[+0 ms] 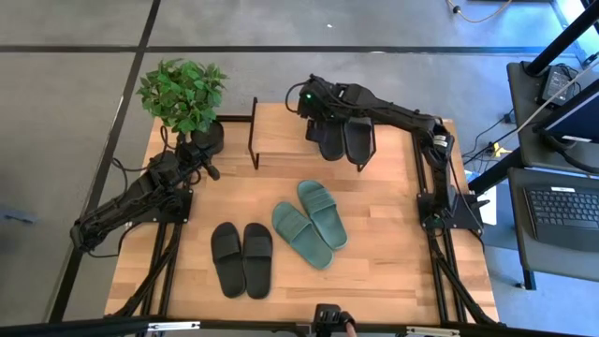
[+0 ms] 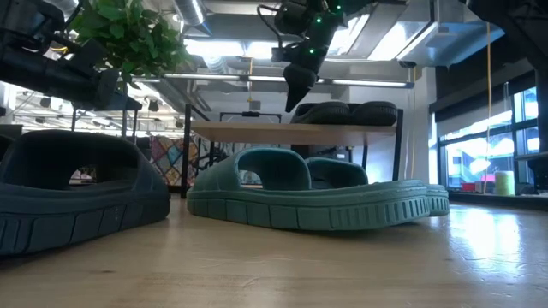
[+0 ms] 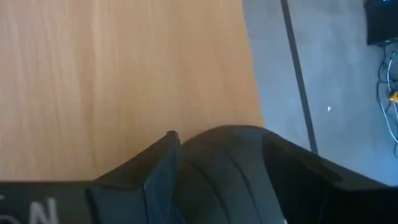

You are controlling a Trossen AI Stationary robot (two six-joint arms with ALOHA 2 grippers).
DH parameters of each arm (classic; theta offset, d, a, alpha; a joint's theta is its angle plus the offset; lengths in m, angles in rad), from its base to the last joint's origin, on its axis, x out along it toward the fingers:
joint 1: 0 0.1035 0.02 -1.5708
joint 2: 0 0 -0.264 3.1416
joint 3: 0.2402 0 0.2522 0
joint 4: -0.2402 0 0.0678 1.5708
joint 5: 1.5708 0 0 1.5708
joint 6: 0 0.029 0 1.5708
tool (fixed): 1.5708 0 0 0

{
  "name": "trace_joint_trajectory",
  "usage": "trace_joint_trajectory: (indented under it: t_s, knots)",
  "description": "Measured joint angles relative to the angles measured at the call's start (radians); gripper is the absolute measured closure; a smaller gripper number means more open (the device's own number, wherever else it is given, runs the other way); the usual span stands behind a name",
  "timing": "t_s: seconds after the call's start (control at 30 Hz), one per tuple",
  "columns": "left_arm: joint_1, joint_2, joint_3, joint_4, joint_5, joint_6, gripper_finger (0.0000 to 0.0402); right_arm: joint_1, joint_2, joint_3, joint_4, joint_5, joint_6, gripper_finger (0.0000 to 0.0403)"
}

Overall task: Pick and place slides into the shelf
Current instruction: Put the black slide on the shelf

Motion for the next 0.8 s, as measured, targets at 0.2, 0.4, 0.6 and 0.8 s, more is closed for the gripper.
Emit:
trace_joint_trajectory:
  t_s: [0.2, 0.4, 0.6, 0.8]
  knots:
    - [0.000, 0.000, 0.000, 0.000, 0.000, 0.000, 0.0401, -0.002, 0.000, -0.002, -0.011, 0.001, 0.024, 0.0173]
    - [0.000, 0.000, 0.000, 0.000, 0.000, 0.000, 0.0401, -0.002, 0.000, -0.003, -0.029, 0.065, 0.060, 0.0173]
    - [0.000, 0.000, 0.000, 0.000, 0.000, 0.000, 0.0401, -0.001, 0.000, -0.003, -0.077, 0.123, 0.077, 0.0173]
    - [0.000, 0.000, 0.000, 0.000, 0.000, 0.000, 0.0401, -0.001, 0.000, -0.003, -0.071, 0.124, 0.079, 0.0173]
